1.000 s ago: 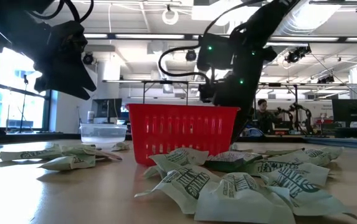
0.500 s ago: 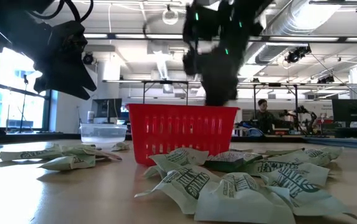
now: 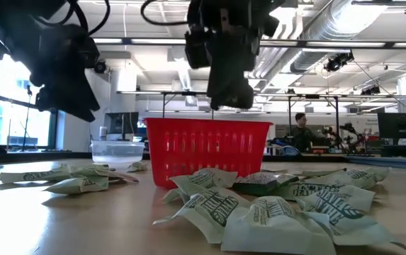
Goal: Pick and place Stevia / Truvia into bins
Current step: Put the white stevia packet into the red basket
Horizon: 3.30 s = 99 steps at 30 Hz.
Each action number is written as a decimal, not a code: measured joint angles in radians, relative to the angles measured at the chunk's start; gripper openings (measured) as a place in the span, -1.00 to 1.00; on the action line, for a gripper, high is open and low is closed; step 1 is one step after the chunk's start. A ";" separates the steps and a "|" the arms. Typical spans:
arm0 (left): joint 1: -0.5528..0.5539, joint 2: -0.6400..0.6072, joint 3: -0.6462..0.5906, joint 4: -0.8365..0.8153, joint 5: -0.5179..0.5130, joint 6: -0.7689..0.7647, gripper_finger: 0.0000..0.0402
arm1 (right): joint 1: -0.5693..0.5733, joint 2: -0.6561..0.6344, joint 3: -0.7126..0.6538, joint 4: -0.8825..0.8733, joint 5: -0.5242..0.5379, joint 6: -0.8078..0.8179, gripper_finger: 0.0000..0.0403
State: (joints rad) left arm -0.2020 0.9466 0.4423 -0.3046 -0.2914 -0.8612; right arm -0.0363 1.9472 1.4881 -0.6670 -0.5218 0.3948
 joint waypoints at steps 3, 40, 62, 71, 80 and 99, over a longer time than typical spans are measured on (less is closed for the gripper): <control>0.000 0.059 0.000 0.014 -0.011 0.000 0.02 | 0.032 0.022 0.000 0.016 -0.003 0.043 -0.26; 0.221 0.686 0.422 -0.095 0.169 -0.175 0.02 | 0.416 -0.143 0.067 -0.903 0.836 0.855 0.35; 0.221 0.793 0.466 -0.169 0.136 -0.107 -0.90 | 0.462 -0.471 -0.417 -0.874 0.797 1.043 0.34; 0.221 0.739 0.544 -0.383 0.138 -0.029 -0.90 | 0.490 -0.657 -0.561 -0.811 0.811 1.141 0.34; 0.146 0.685 0.831 -0.405 0.133 0.175 -0.90 | 0.490 -0.761 -0.697 -0.686 0.830 1.063 0.34; -0.054 0.902 0.906 -0.223 0.216 -0.095 -0.51 | 0.488 -0.826 -0.876 -0.031 0.799 0.466 0.35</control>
State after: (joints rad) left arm -0.2559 1.8488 1.3487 -0.5271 -0.0756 -0.9567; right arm 0.4519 1.1210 0.6121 -0.6981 0.2770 0.8610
